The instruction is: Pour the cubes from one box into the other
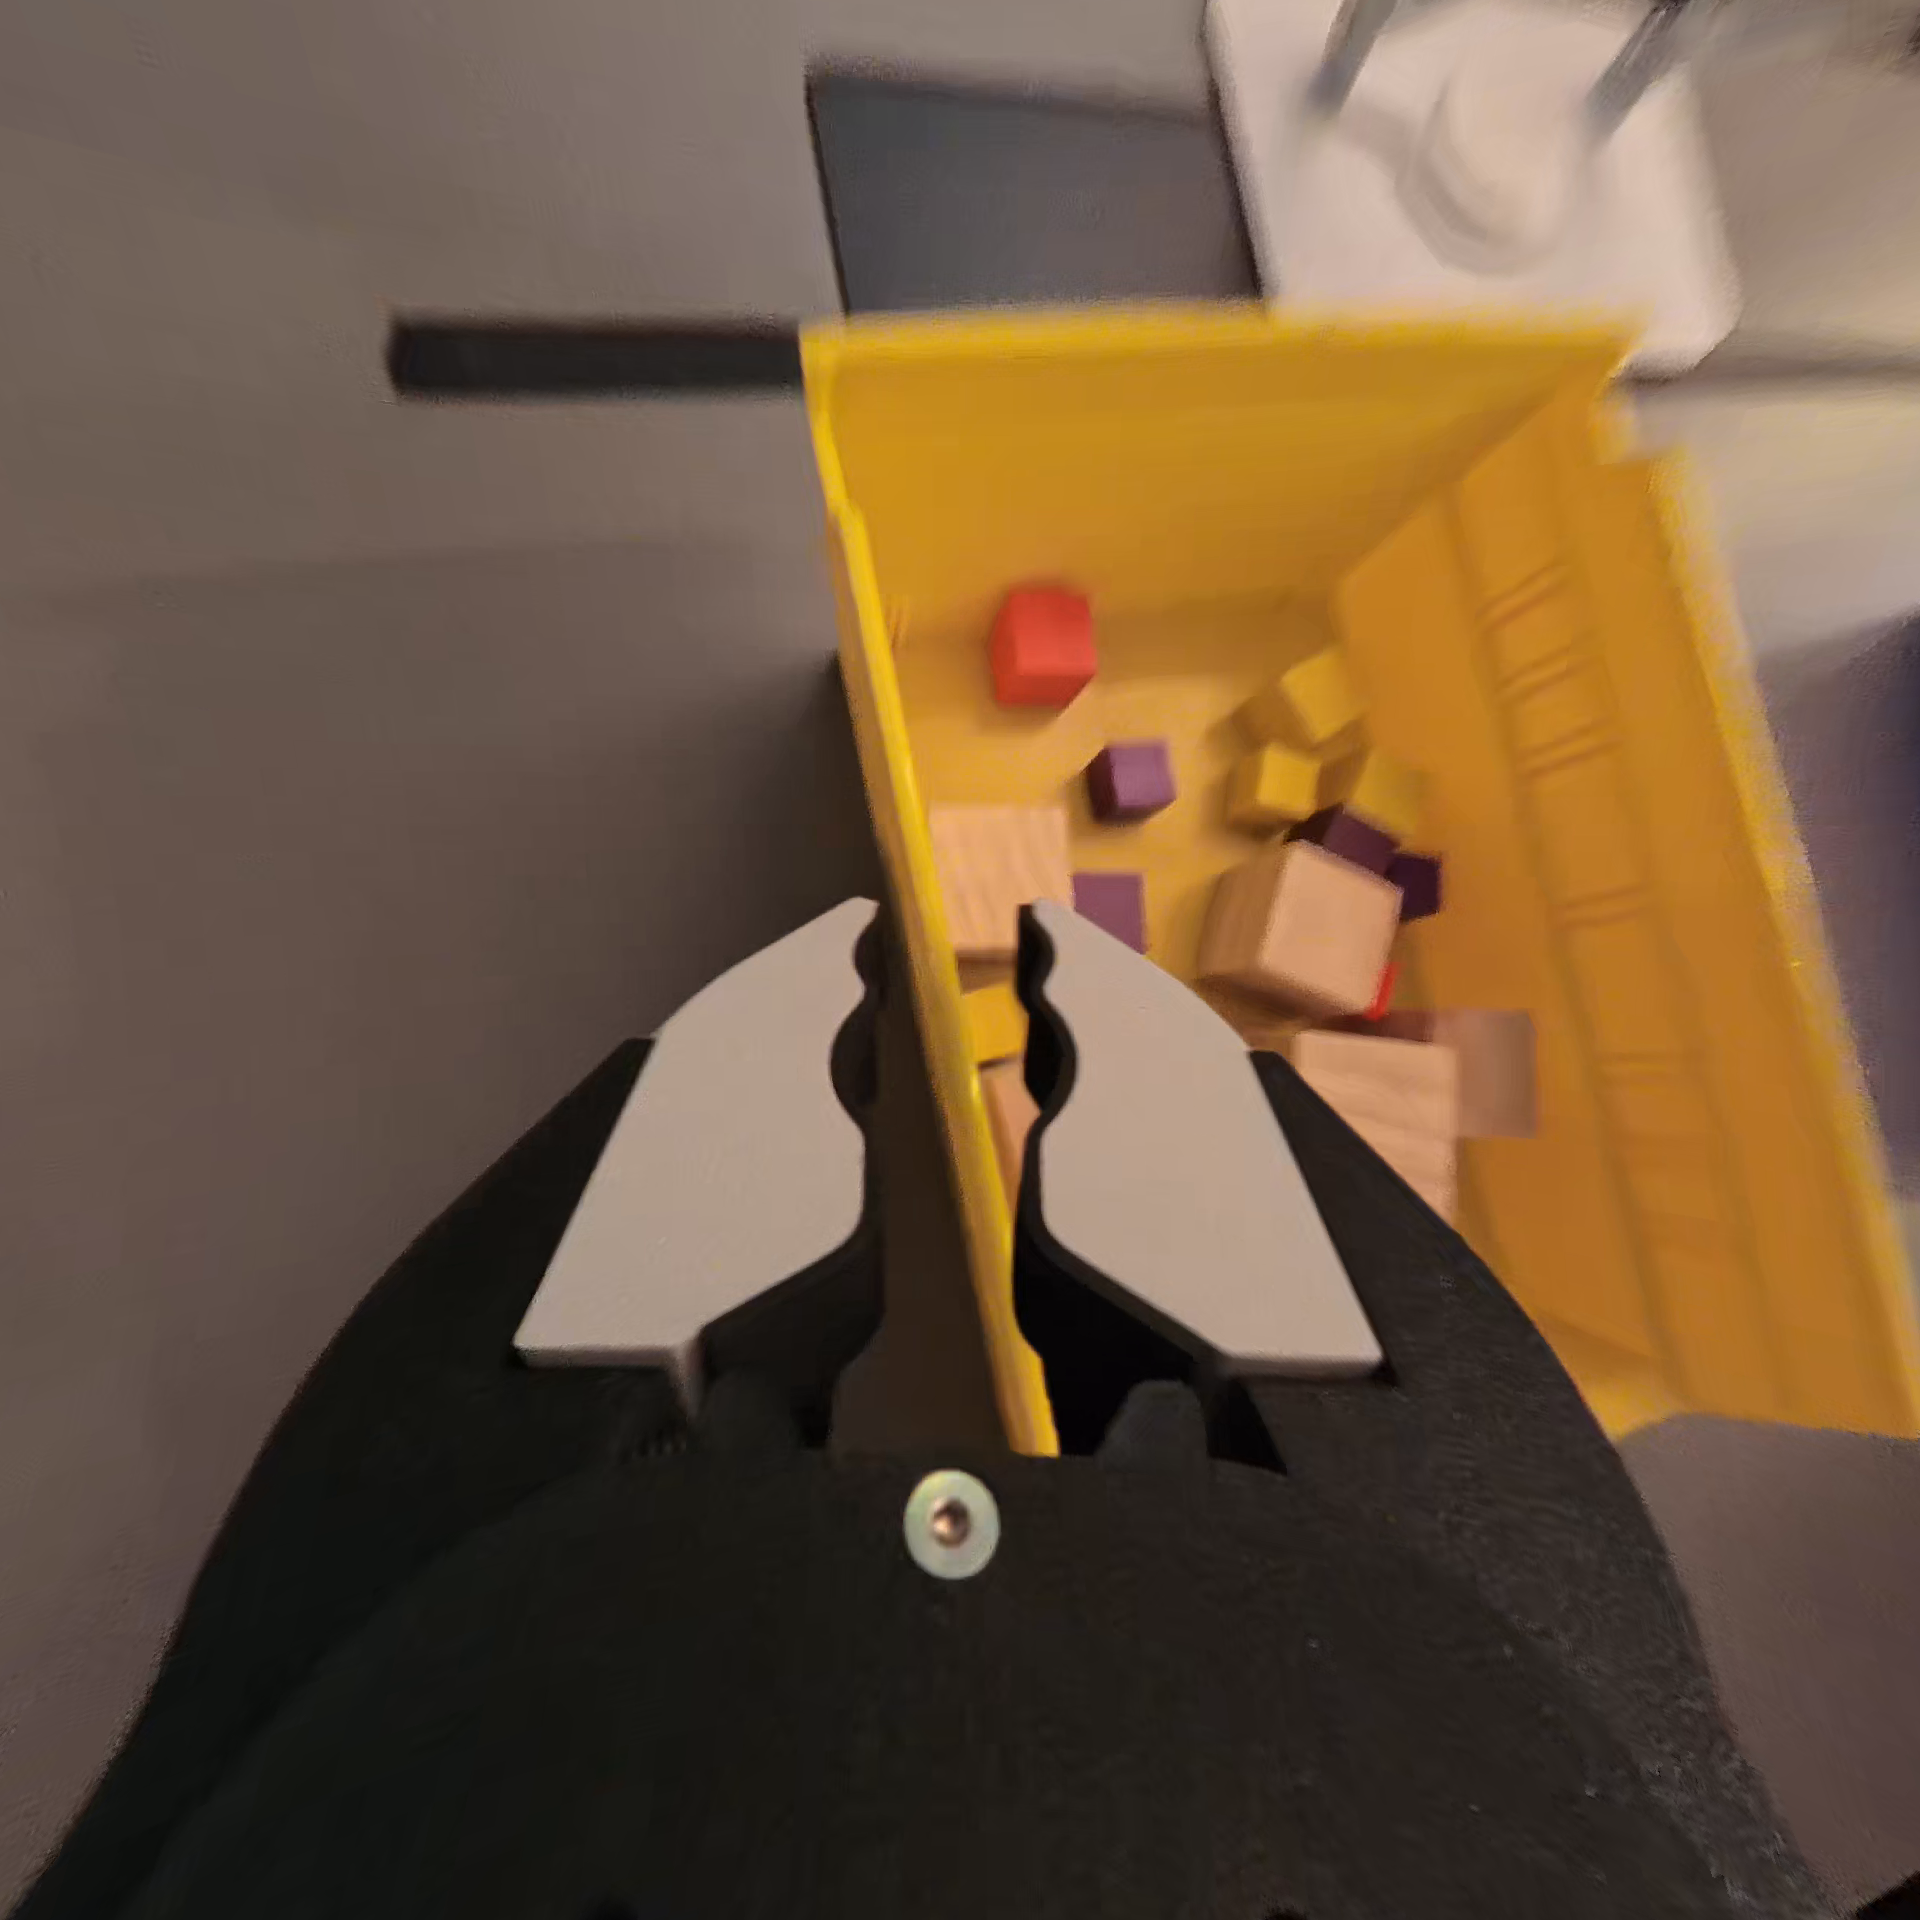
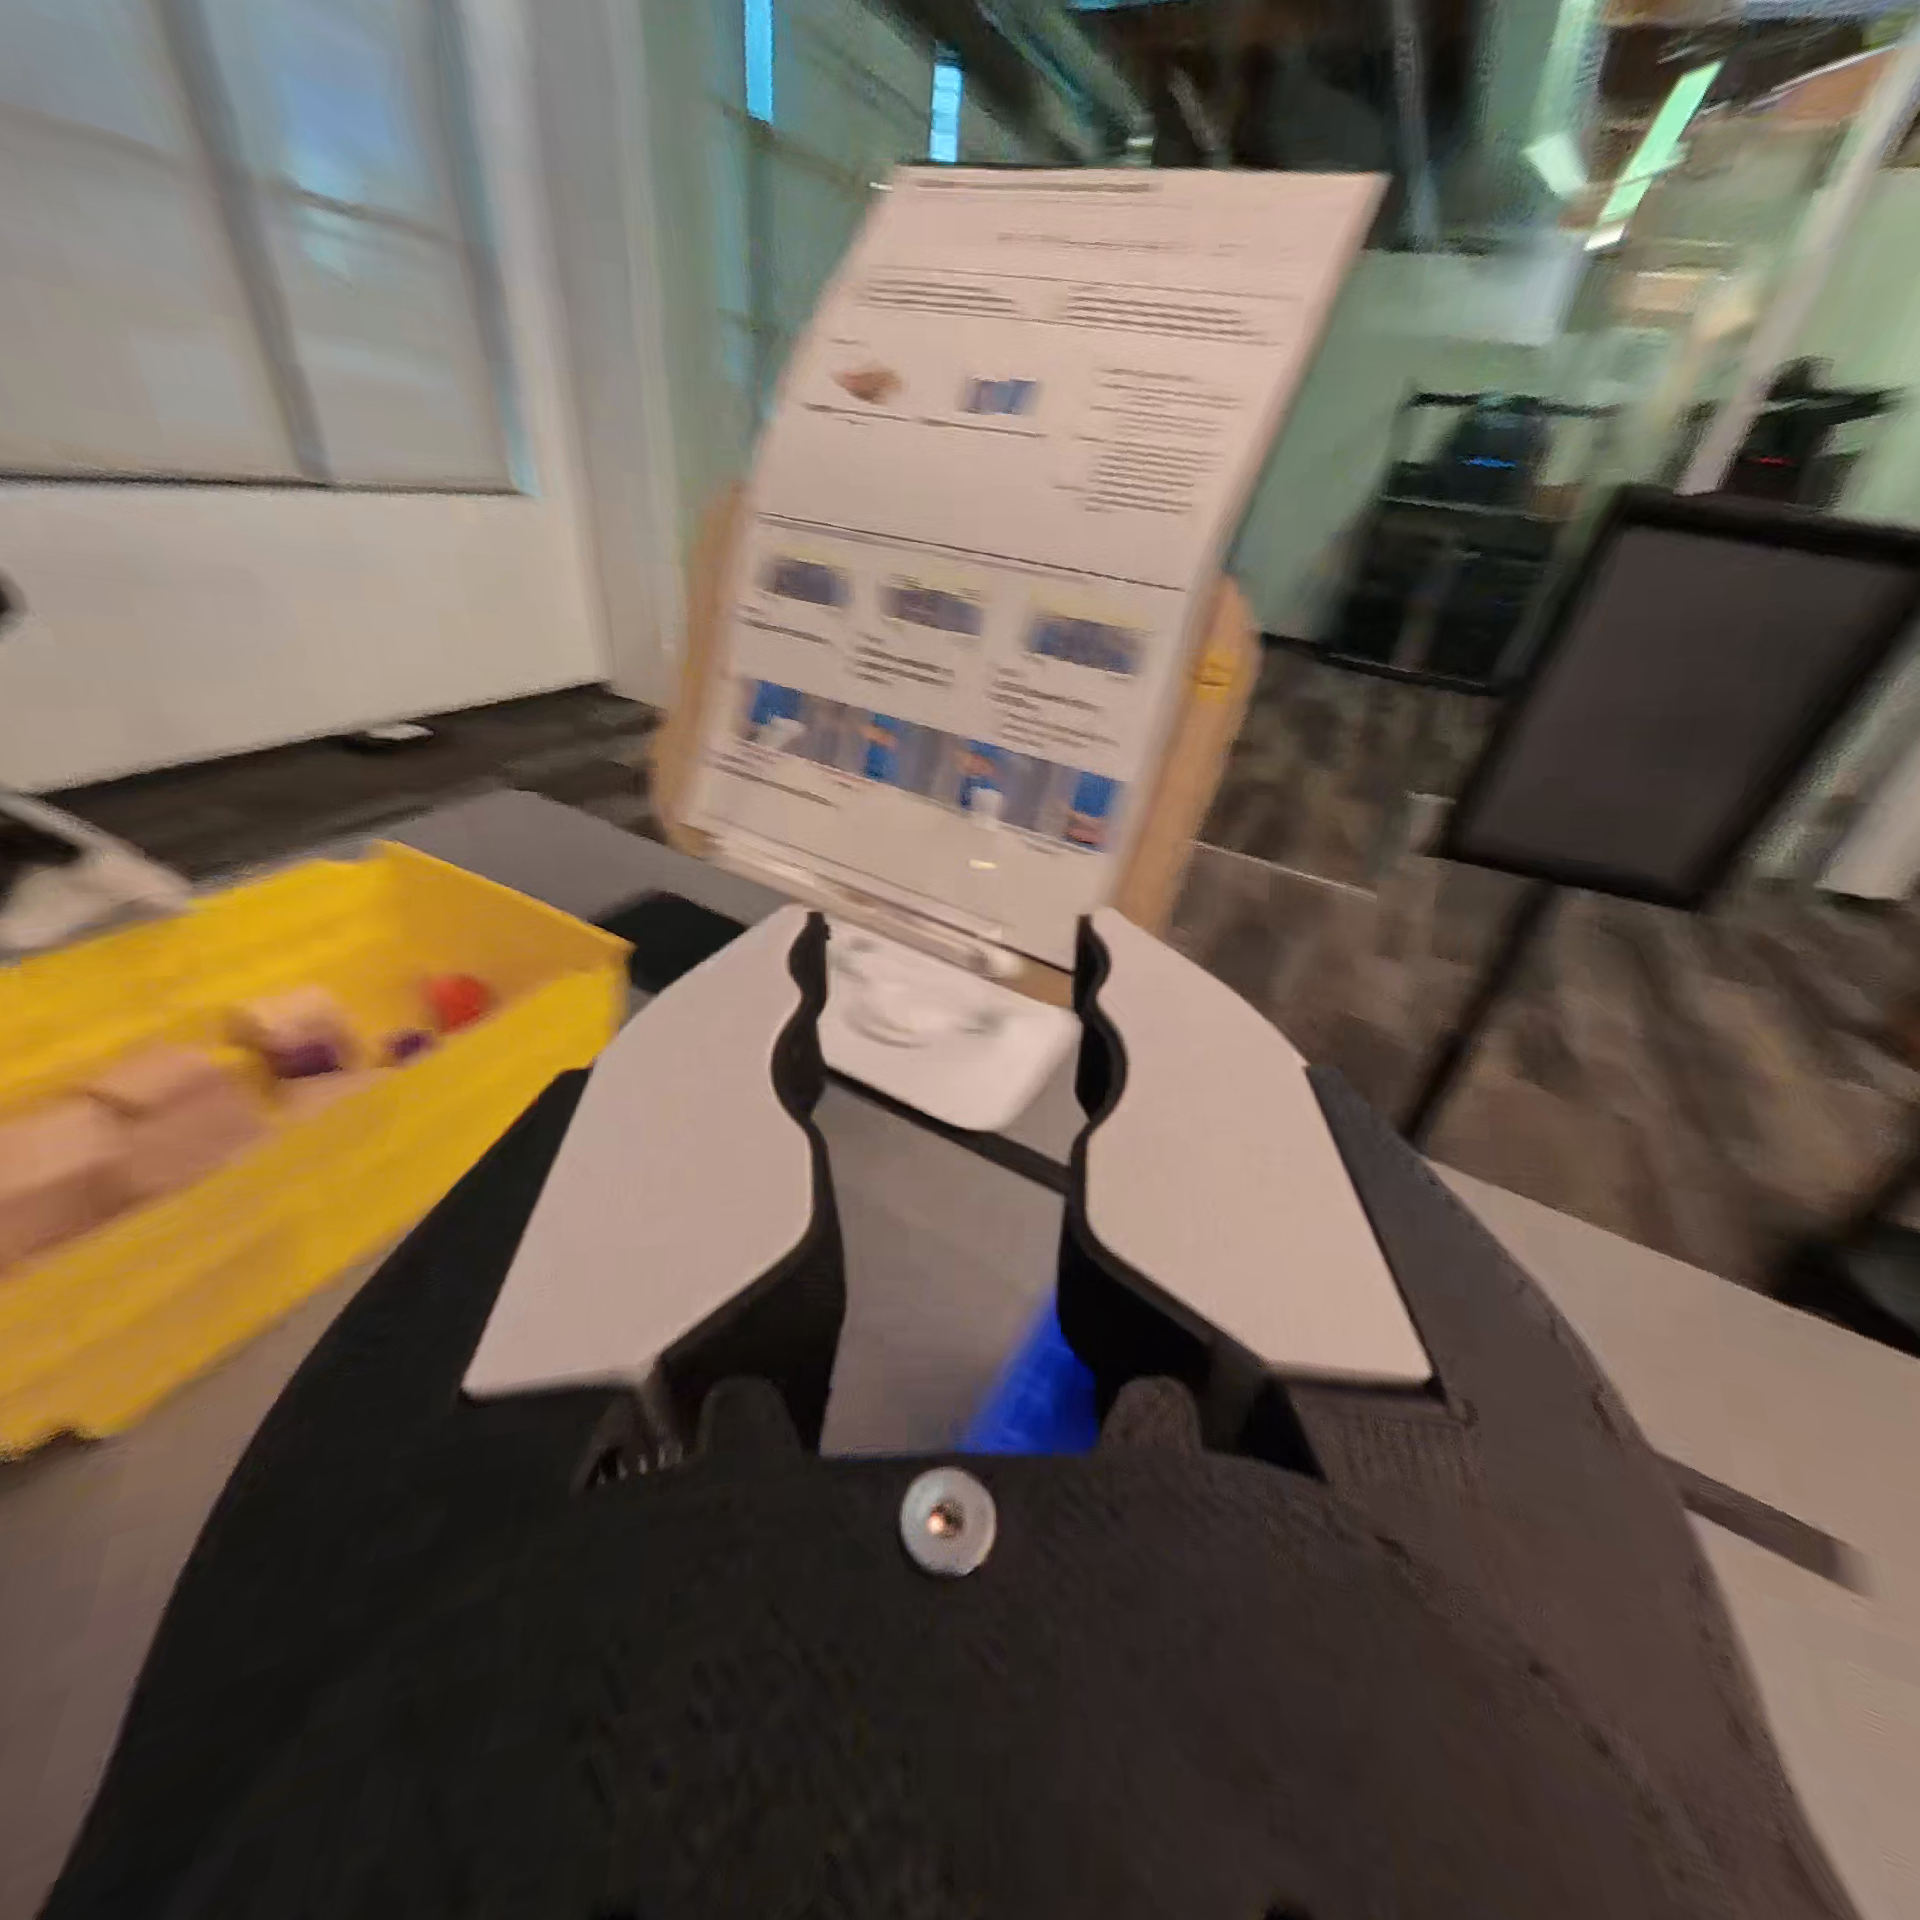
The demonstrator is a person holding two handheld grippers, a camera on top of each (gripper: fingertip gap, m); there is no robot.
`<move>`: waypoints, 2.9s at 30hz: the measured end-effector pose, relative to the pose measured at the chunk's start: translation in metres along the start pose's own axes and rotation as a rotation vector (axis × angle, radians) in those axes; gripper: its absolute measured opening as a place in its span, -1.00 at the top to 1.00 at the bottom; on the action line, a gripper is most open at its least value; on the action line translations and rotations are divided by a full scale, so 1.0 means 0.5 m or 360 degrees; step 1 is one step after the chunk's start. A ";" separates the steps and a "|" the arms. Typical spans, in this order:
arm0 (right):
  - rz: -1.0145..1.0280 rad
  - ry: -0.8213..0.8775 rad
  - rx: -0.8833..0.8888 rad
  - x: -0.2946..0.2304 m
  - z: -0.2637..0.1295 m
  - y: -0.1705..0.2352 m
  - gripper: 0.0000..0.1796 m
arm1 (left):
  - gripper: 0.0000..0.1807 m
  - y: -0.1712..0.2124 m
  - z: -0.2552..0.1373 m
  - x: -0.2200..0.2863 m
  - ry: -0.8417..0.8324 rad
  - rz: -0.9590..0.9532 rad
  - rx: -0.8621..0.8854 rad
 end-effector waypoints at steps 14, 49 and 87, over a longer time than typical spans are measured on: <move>0.0182 -0.0440 -0.0184 -0.229 0.195 0.116 0.45 | 0.71 -0.080 -0.345 0.182 0.0591 0.0103 0.1331; 0.0789 -0.0777 -0.1493 -0.456 0.393 0.295 0.22 | 0.71 0.037 0.022 -0.020 0.0025 -0.0275 -0.0255; 0.0400 -0.0282 -0.2464 -0.395 0.379 0.393 0.87 | 0.92 0.053 0.142 0.130 -0.0387 0.0168 -0.0777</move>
Point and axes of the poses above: each gripper's, where its closed fingertips meet, z out along the fingers, y out of its underside, x = y × z across the jaws, the point moved 5 cm from there along -z, back along the fingers, and after that the axes turned 2 degrees about -z, right-handed, at the moved point
